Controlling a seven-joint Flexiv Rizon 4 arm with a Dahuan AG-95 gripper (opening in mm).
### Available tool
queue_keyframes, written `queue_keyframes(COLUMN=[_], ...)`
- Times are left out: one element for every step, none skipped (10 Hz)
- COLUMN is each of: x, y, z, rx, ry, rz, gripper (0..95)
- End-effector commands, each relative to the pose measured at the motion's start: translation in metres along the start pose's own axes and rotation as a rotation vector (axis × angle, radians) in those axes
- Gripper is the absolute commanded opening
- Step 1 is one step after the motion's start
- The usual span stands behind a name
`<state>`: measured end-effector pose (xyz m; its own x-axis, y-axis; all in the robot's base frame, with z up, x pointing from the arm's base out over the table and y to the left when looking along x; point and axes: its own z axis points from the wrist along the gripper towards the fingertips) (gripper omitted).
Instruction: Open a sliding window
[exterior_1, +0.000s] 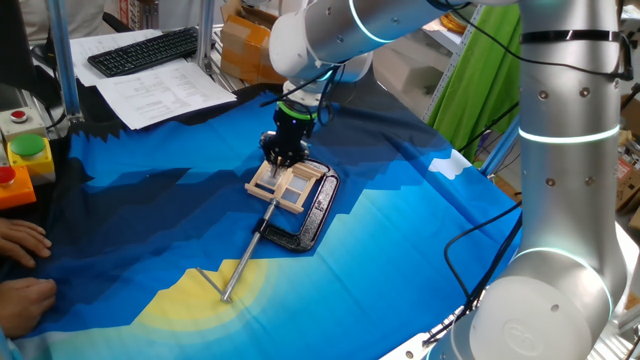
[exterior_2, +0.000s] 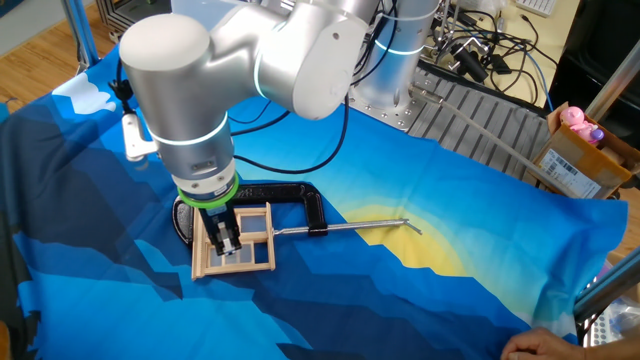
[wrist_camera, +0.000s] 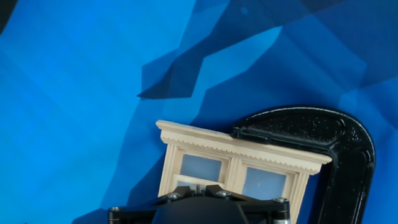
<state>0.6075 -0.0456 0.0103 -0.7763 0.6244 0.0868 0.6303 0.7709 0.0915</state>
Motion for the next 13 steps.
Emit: queue_keyframes(x=[-0.002, -0.003, -0.003, -0.004, -0.005, -0.006, -0.009, -0.010, -0.013, -0.015, -0.017, -0.019, -0.021], y=[-0.001, 0.000, 0.000, -0.001, -0.001, -0.001, -0.001, -0.002, -0.002, -0.002, -0.002, -0.003, -0.004], z=[0.001, 0.000, 0.000, 0.000, 0.000, 0.000, 0.000, 0.000, 0.000, -0.001, -0.001, -0.001, 0.000], rx=[0.001, 0.001, 0.001, 0.003, 0.004, 0.004, 0.005, 0.005, 0.003, 0.004, 0.005, 0.005, 0.005], ry=[-0.002, -0.002, -0.003, -0.004, -0.006, -0.005, -0.005, -0.006, -0.004, -0.003, -0.003, -0.004, -0.005], rz=[-0.004, -0.006, -0.008, -0.011, -0.013, -0.015, -0.021, -0.024, -0.026, -0.029, -0.030, -0.034, -0.042], gripper=[0.0, 0.0, 0.0, 0.0, 0.0, 0.0, 0.0, 0.0, 0.0, 0.0, 0.0, 0.0, 0.0])
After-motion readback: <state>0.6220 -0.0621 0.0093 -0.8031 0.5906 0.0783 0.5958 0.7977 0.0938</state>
